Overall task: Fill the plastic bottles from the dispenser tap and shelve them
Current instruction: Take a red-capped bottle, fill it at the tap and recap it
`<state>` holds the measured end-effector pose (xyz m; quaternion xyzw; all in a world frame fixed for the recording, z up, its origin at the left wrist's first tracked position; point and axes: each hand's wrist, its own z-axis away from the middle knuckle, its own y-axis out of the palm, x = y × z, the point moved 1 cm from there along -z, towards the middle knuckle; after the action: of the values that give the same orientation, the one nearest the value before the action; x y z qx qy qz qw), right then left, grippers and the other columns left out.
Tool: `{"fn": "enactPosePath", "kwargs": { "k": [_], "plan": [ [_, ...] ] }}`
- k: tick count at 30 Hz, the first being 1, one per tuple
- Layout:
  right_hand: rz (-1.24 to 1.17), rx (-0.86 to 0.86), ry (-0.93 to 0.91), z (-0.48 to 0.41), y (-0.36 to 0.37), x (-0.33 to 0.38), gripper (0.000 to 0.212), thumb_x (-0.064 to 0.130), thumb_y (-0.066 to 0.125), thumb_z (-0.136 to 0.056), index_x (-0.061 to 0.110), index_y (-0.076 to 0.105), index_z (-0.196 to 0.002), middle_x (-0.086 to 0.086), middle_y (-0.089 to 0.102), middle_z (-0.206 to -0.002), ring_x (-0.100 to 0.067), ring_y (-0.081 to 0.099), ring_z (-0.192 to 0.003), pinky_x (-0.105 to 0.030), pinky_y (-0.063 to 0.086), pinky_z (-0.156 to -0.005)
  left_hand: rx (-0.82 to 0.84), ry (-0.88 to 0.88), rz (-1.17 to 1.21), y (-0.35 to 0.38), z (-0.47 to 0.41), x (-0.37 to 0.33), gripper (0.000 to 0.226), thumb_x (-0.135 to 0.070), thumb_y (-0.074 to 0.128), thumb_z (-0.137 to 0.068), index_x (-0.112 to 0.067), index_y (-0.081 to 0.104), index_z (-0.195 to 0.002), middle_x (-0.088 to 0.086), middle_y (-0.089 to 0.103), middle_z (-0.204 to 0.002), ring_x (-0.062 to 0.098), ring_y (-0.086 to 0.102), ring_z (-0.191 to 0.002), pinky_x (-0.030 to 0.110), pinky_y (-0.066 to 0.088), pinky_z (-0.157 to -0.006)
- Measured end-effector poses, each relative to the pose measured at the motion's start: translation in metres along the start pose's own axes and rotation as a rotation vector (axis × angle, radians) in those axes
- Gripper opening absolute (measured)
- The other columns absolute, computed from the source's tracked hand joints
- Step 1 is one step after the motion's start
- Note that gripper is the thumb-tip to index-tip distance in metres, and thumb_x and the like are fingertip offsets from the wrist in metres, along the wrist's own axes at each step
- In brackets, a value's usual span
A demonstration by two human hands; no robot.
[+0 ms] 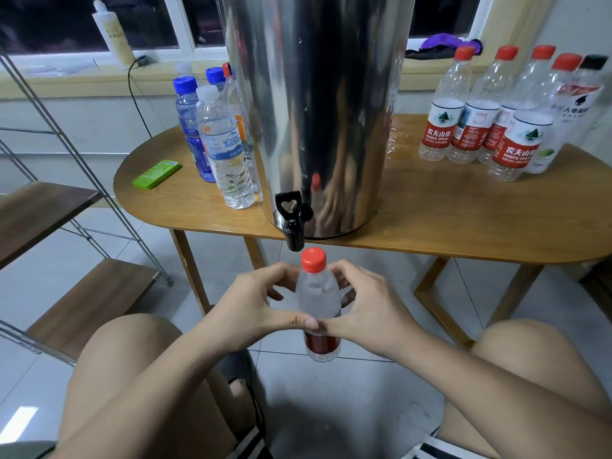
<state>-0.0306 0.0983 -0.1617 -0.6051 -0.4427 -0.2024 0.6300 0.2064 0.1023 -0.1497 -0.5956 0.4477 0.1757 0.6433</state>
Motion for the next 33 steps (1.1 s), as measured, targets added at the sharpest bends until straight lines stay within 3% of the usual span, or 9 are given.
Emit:
{"fn": "enactPosePath", "kwargs": {
  "k": [3,6,12,17,20,23,26,30,33],
  "plan": [
    [-0.084,-0.035,0.007,0.002,-0.007,0.006,0.059,0.045,0.102,-0.068,0.042,0.066,-0.114,0.025,0.071,-0.112,-0.001,0.067,-0.105,-0.02,0.056,-0.078,0.097,-0.03,-0.09,0.011,-0.002,0.005,0.078,-0.062,0.096,-0.072,-0.041,0.061,-0.138,-0.026,0.071,-0.128,0.001,0.066,-0.12,0.034,0.057,-0.097],
    [-0.119,-0.065,-0.003,0.004,-0.011,0.009,0.061,0.042,0.102,-0.069,0.041,0.067,-0.119,0.023,0.073,-0.114,-0.004,0.068,-0.108,-0.029,0.059,-0.085,0.125,-0.022,-0.1,0.025,-0.005,0.005,0.085,-0.059,0.095,-0.076,-0.045,0.054,-0.149,-0.029,0.068,-0.133,0.0,0.065,-0.121,0.036,0.058,-0.097],
    [-0.122,-0.03,-0.023,0.006,-0.012,0.008,0.065,0.043,0.101,-0.072,0.041,0.064,-0.126,0.024,0.072,-0.119,-0.004,0.067,-0.112,-0.035,0.061,-0.088,0.026,-0.018,-0.075,0.036,-0.005,0.0,0.058,-0.04,0.094,-0.08,-0.041,0.068,-0.132,-0.02,0.076,-0.117,0.009,0.073,-0.108,0.039,0.061,-0.088],
    [-0.15,0.054,-0.045,0.004,-0.008,0.003,0.067,0.046,0.098,-0.076,0.045,0.061,-0.131,0.021,0.069,-0.127,-0.005,0.065,-0.119,-0.035,0.062,-0.088,-0.019,-0.012,-0.169,0.019,0.004,0.002,0.052,-0.043,0.094,-0.078,-0.042,0.07,-0.124,-0.024,0.077,-0.109,0.007,0.074,-0.1,0.032,0.061,-0.081],
    [-0.193,0.04,-0.044,0.004,-0.009,-0.005,0.064,0.046,0.095,-0.079,0.042,0.062,-0.134,0.017,0.071,-0.123,-0.009,0.068,-0.116,-0.037,0.063,-0.086,-0.094,-0.037,-0.119,-0.001,0.011,0.003,0.046,-0.036,0.098,-0.079,-0.037,0.073,-0.117,-0.023,0.078,-0.107,0.002,0.075,-0.099,0.02,0.058,-0.08],
    [-0.216,0.036,-0.034,0.002,-0.012,-0.014,0.053,0.045,0.092,-0.084,0.042,0.065,-0.129,0.016,0.073,-0.117,-0.011,0.071,-0.112,-0.038,0.063,-0.085,-0.216,-0.089,-0.085,-0.026,0.018,0.006,0.044,-0.039,0.099,-0.076,-0.033,0.075,-0.114,-0.021,0.08,-0.104,0.004,0.076,-0.094,0.019,0.058,-0.078],
    [-0.234,0.042,-0.025,0.0,-0.013,-0.02,0.044,0.04,0.091,-0.087,0.04,0.068,-0.125,0.013,0.074,-0.113,-0.014,0.073,-0.107,-0.033,0.061,-0.081,-0.352,-0.159,-0.055,-0.054,0.018,0.018,0.046,-0.046,0.098,-0.075,-0.033,0.076,-0.112,-0.016,0.081,-0.102,0.006,0.076,-0.089,0.03,0.059,-0.077],
    [-0.197,0.066,-0.016,-0.002,-0.007,-0.027,0.037,0.036,0.09,-0.088,0.037,0.07,-0.12,0.013,0.074,-0.109,-0.013,0.072,-0.101,-0.029,0.059,-0.077,-0.533,-0.156,-0.01,-0.084,0.009,0.023,0.064,-0.067,0.09,-0.068,-0.035,0.074,-0.121,-0.016,0.081,-0.11,0.007,0.076,-0.099,0.041,0.062,-0.086],
    [-0.14,0.074,-0.015,-0.005,-0.003,-0.032,0.035,0.036,0.09,-0.088,0.036,0.071,-0.117,0.017,0.073,-0.106,-0.011,0.072,-0.097,-0.027,0.058,-0.075,-0.646,-0.147,0.028,-0.1,-0.008,0.028,0.058,-0.064,0.088,-0.072,-0.034,0.075,-0.12,-0.014,0.08,-0.111,0.01,0.075,-0.103,0.05,0.062,-0.095]
  ]
}}
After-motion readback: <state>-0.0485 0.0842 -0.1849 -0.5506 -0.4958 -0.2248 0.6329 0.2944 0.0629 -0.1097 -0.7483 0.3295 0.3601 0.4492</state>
